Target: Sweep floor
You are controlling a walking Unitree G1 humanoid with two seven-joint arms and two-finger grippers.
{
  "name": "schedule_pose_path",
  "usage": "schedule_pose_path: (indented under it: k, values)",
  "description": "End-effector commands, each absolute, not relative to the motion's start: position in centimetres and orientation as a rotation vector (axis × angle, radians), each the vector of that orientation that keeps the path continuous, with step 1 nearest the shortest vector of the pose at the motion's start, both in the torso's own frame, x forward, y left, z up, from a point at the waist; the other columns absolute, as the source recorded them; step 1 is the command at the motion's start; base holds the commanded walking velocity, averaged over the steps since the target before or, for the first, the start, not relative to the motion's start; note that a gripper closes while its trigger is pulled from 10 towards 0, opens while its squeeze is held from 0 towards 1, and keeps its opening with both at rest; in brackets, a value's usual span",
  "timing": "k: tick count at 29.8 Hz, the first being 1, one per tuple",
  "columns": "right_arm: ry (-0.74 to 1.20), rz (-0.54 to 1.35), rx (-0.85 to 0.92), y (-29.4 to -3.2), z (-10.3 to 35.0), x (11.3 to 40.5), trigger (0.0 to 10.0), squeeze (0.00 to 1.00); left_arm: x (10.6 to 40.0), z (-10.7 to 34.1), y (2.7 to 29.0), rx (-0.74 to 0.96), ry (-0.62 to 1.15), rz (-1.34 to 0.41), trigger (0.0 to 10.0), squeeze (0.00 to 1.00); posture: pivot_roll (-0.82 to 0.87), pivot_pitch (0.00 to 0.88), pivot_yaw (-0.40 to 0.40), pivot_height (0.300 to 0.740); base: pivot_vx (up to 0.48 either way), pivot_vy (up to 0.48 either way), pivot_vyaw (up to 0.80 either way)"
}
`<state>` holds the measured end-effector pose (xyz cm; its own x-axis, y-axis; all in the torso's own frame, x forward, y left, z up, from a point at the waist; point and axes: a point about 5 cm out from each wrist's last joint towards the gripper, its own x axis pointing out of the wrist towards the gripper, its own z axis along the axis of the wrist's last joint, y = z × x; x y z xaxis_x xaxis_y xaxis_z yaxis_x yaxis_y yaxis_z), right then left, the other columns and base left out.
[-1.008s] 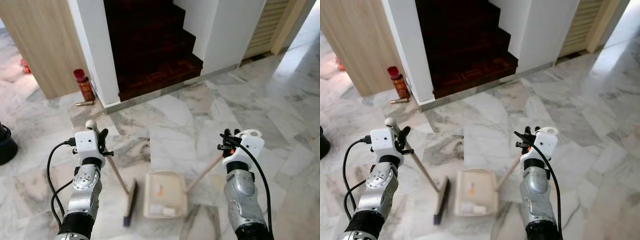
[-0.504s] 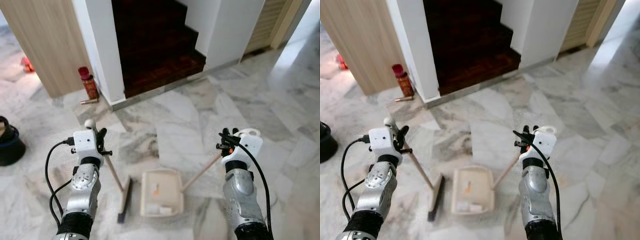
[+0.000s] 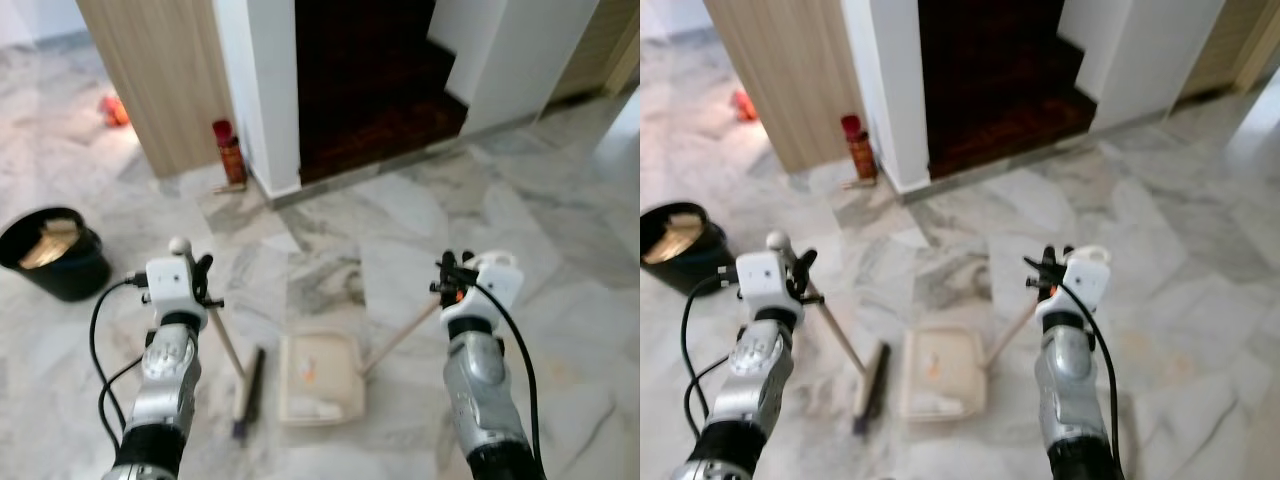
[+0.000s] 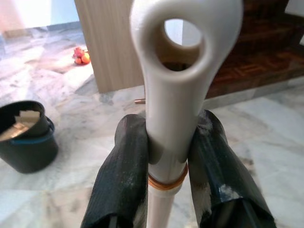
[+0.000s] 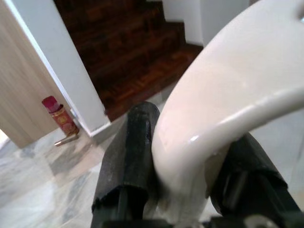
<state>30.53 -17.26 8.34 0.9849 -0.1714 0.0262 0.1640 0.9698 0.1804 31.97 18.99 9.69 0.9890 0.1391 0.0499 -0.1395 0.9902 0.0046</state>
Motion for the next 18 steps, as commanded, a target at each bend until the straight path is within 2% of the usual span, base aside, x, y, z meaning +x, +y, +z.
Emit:
schedule_pose_path:
  k: [1,5,10,18]
  values:
    - [-0.095,-0.176,0.149,-17.78,9.60,30.87,10.0,0.00,32.14,10.21,18.88,0.008,-0.069,0.134,10.0,0.00,-0.09,0.075,0.010,0.740,0.000,0.296,0.00]
    - [-0.095,-0.172,0.140,-17.69,9.62,30.90,10.0,0.00,32.14,10.21,18.90,0.007,-0.068,0.133,10.0,0.00,-0.08,0.073,0.011,0.740,0.000,0.297,0.00]
    - [-0.096,-0.166,0.145,-17.60,9.60,30.92,10.0,0.00,32.14,10.18,18.92,0.009,-0.066,0.134,10.0,0.00,-0.09,0.069,0.012,0.740,0.000,0.299,0.44]
    - [-0.095,-0.164,0.159,-17.54,9.59,30.94,10.0,0.00,32.15,10.18,18.84,0.010,-0.066,0.133,10.0,0.00,-0.08,0.063,0.013,0.740,0.000,0.298,0.00]
